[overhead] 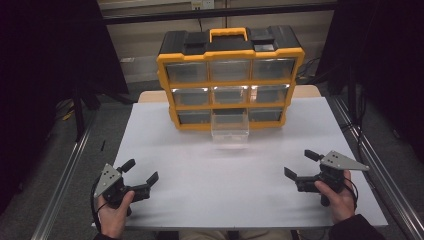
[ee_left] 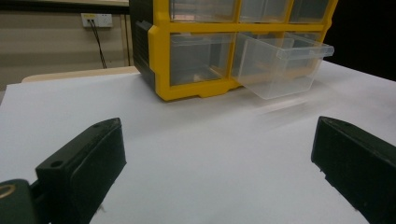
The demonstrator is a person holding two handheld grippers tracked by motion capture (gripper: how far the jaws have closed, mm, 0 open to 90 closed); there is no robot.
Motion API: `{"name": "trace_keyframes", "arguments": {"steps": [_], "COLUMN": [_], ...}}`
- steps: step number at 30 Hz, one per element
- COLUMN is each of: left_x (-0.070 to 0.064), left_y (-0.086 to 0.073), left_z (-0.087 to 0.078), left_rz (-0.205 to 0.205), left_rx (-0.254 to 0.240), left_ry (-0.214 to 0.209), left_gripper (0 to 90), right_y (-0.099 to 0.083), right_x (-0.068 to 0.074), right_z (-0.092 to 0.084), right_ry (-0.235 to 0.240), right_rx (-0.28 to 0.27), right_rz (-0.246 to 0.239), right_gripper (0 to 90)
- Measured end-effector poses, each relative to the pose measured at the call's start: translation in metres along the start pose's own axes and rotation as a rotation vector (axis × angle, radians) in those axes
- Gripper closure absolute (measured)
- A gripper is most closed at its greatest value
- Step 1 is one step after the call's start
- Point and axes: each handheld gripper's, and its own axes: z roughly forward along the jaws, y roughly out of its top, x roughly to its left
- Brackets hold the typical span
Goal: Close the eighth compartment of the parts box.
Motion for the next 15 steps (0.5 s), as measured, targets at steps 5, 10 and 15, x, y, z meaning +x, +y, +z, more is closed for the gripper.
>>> {"name": "trace_keyframes", "arguments": {"steps": [5,10,15], "left_x": [0.000,-0.001,-0.001], "left_y": [0.000,0.000,0.000], "left_z": [-0.001,-0.003,-0.004], "left_rz": [0.006,0.001,-0.003], "left_rx": [0.001,-0.006,-0.009], "left_ry": [0.002,-0.004,-0.006], "left_gripper": [2.8,2.8,2.8], "right_y": [0.001,0.002,0.003], "right_x": [0.005,0.012,0.018], "right_z": [0.002,0.006,0.010], "right_ry": [0.022,0.048,0.070], "right_rx": [-0.018,-0.019,-0.017], "right_rz": [-0.008,-0.006,-0.012], "right_gripper": [2.1,1.7,1.3]}}
